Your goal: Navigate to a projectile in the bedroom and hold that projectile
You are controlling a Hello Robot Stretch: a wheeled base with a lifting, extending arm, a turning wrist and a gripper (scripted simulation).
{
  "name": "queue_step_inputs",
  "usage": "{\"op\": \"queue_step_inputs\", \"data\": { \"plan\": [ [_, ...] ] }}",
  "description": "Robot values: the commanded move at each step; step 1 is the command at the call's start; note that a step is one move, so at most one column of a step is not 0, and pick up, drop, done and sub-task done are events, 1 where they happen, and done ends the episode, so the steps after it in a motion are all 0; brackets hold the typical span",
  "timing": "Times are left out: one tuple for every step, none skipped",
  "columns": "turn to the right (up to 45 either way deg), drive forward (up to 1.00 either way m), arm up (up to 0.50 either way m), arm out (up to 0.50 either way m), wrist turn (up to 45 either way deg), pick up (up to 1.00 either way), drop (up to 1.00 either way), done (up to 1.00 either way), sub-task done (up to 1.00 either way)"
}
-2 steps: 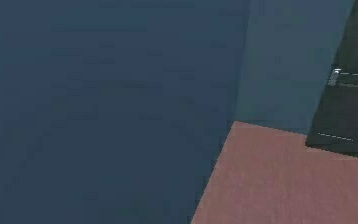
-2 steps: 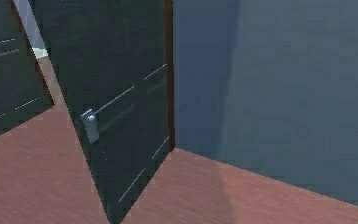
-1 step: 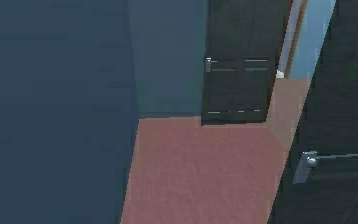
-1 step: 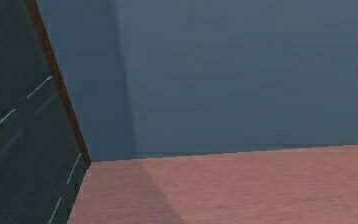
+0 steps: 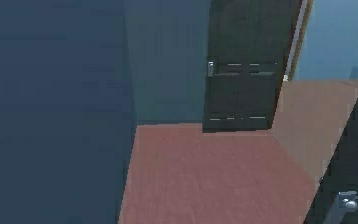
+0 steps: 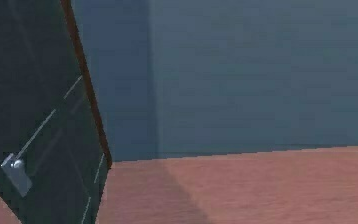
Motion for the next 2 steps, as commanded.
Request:
{"op": "queue_step_inputs", "data": {
  "plan": [
    [21.0,0.0,0.0,0.0,0.0,0.0,0.0,0.0,0.0],
    [0.0,0.65,0.0,0.0,0.0,0.0,0.0,0.0,0.0]
  ]
}}
